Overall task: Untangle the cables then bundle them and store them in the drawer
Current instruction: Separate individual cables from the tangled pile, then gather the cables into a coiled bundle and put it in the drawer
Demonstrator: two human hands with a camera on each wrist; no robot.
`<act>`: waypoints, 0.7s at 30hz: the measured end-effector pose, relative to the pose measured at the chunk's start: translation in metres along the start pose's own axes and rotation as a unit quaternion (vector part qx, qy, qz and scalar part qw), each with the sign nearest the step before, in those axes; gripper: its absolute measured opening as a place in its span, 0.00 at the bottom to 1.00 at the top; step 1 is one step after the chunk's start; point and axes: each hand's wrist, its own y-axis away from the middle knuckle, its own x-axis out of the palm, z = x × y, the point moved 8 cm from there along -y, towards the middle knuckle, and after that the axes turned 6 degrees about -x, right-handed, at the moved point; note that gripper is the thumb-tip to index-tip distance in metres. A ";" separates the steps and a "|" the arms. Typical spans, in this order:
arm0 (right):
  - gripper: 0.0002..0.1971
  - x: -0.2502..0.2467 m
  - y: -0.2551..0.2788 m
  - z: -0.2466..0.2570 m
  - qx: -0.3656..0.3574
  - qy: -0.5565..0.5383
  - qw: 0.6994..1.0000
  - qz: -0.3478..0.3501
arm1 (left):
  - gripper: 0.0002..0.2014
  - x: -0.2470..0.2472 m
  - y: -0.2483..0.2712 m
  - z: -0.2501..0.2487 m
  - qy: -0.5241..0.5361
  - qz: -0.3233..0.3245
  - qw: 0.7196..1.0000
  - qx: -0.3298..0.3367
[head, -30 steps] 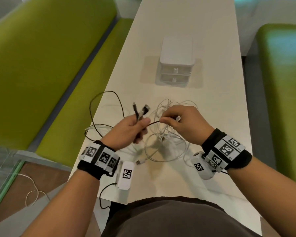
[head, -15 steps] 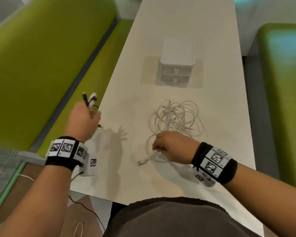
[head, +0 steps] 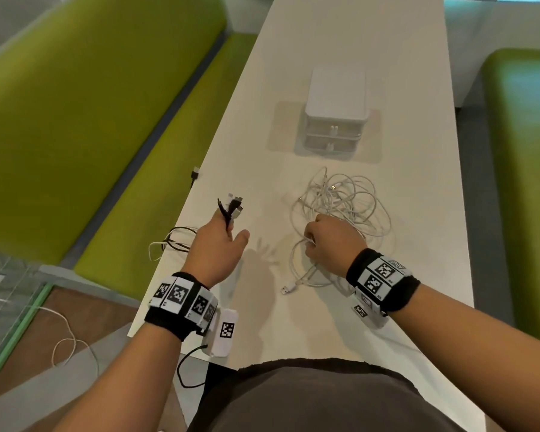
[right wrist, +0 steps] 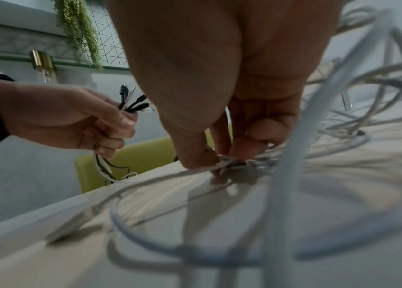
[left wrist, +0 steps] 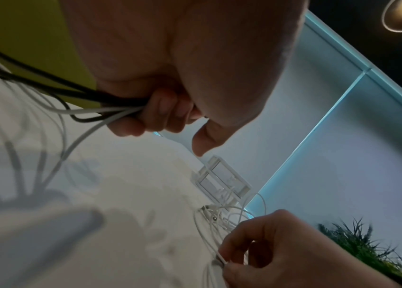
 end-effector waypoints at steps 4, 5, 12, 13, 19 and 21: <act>0.05 -0.011 0.003 0.000 0.009 -0.013 1.000 -0.025 | 0.15 -0.002 0.001 0.001 0.017 0.003 1.000 -0.003; 0.05 -0.013 0.004 -0.002 0.009 -0.040 0.999 -0.036 | 0.16 -0.003 0.001 0.000 0.024 0.003 1.000 -0.001; 0.04 -0.063 0.019 -0.004 -0.019 -0.244 0.955 -0.170 | 0.15 -0.005 0.004 -0.009 0.177 0.011 0.983 0.048; 0.04 -0.069 0.021 -0.002 -0.026 -0.255 0.951 -0.175 | 0.16 -0.005 0.004 -0.011 0.184 0.010 0.981 0.061; 0.08 -0.064 0.024 0.025 -0.131 -0.098 0.986 -0.011 | 0.13 0.002 0.008 -0.042 0.225 0.040 0.966 0.123; 0.07 -0.066 0.031 0.041 -0.174 -0.110 0.978 0.022 | 0.14 0.010 0.008 -0.052 0.269 0.073 0.952 0.123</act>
